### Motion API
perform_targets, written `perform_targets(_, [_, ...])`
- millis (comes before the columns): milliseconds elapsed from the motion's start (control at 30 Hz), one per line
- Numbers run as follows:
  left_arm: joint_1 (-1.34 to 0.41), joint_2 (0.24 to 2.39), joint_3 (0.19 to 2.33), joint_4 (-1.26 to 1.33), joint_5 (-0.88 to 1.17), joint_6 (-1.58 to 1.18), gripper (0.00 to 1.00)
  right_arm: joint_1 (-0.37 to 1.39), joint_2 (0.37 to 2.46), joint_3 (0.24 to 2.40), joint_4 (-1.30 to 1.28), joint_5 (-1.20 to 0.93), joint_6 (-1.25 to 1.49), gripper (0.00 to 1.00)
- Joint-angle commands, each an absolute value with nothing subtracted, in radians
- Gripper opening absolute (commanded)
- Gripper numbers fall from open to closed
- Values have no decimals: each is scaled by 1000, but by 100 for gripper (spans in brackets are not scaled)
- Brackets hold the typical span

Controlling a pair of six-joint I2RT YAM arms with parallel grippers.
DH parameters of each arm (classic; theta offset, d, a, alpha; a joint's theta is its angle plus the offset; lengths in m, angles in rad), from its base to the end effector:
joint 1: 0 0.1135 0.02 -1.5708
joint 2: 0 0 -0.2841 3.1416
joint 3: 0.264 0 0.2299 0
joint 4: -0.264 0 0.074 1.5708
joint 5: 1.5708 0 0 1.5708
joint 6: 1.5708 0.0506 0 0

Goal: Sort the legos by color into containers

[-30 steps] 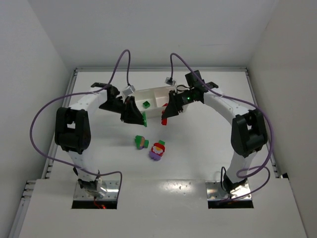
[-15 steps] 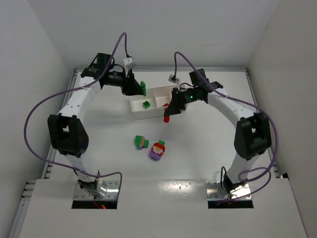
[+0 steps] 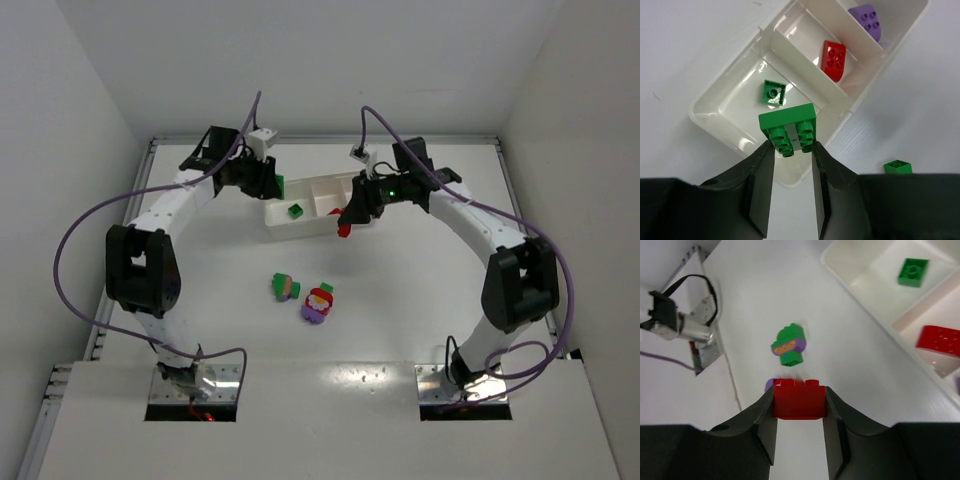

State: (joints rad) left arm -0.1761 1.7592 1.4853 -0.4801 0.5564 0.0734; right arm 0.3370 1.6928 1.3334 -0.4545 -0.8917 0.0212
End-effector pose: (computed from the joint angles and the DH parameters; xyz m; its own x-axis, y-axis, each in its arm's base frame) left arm 0.3777 -0.0943 0.3102 -0.6334 0.1760 -0.7535 0.5758 0.7577 -0.3071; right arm 0.3230 0.1549 0.2967 -0.7010 -0.2315 -0.6745 -0.6972 0.4211 0.5801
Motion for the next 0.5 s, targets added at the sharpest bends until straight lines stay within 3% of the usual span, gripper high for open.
perform_targets(0, [-189, 1733, 1466, -408, 494, 32, 10, 318, 1649, 1333, -377, -784, 51, 1])
perform_targets(67, [-189, 1755, 1457, -408, 494, 32, 16, 318, 1649, 1333, -347, -736, 64, 1])
perform_targets(200, [-198, 1798, 1457, -399, 494, 14, 38, 299, 1678, 1353, -322, -655, 75, 2])
perform_targets(300, [-210, 1798, 1457, -371, 494, 14, 49, 290, 1719, 1380, -299, -631, 87, 2])
perform_targets(467, [-230, 1798, 1439, -362, 483, 14, 61, 290, 1789, 1454, -267, -617, 121, 2])
